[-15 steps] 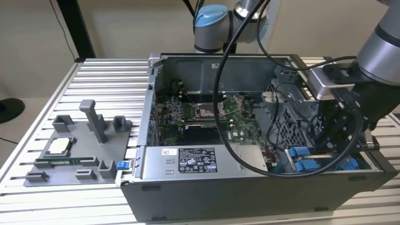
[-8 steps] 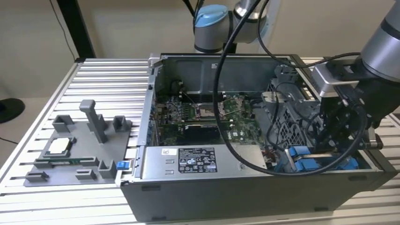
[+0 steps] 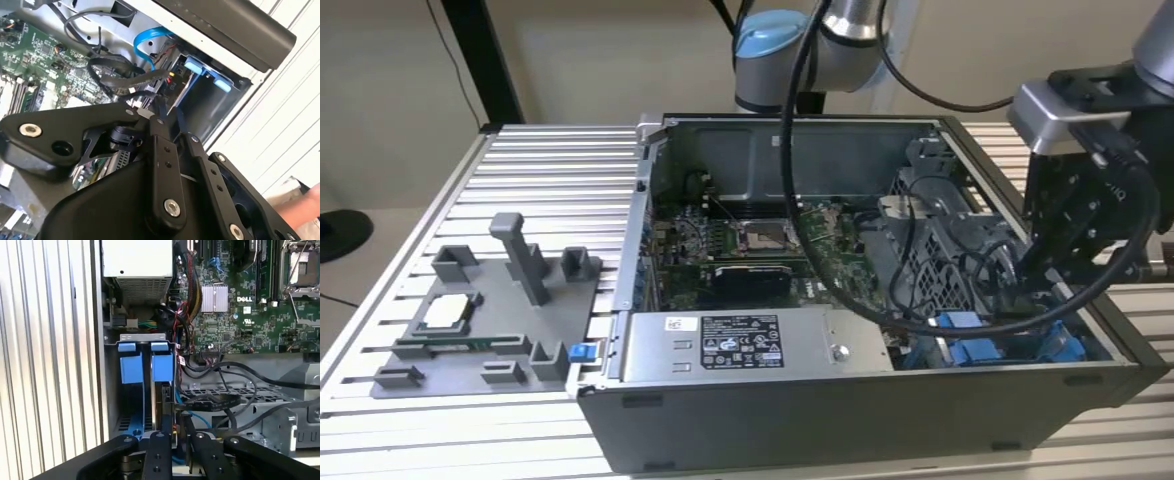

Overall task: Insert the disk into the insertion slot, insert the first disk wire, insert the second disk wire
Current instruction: 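Insert the second disk wire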

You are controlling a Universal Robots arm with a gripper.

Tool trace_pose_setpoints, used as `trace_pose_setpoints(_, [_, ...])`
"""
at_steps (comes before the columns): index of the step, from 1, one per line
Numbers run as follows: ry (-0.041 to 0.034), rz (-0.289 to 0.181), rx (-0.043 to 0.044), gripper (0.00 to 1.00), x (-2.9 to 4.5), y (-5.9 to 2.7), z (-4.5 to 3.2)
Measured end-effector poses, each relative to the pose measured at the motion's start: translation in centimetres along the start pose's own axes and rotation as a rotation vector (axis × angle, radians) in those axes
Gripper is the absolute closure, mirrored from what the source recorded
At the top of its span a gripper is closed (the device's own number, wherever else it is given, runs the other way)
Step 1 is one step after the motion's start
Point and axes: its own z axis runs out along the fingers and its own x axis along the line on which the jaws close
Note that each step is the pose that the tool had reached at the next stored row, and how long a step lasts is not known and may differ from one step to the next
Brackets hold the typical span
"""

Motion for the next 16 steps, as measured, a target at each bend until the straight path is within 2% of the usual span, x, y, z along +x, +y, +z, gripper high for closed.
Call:
trace_pose_setpoints(4, [0.0002, 0.0, 0.0, 0.0, -0.14, -0.06, -1.74])
trace_pose_setpoints(16, [0.0, 0.0, 0.0, 0.0, -0.14, -0.05, -1.83])
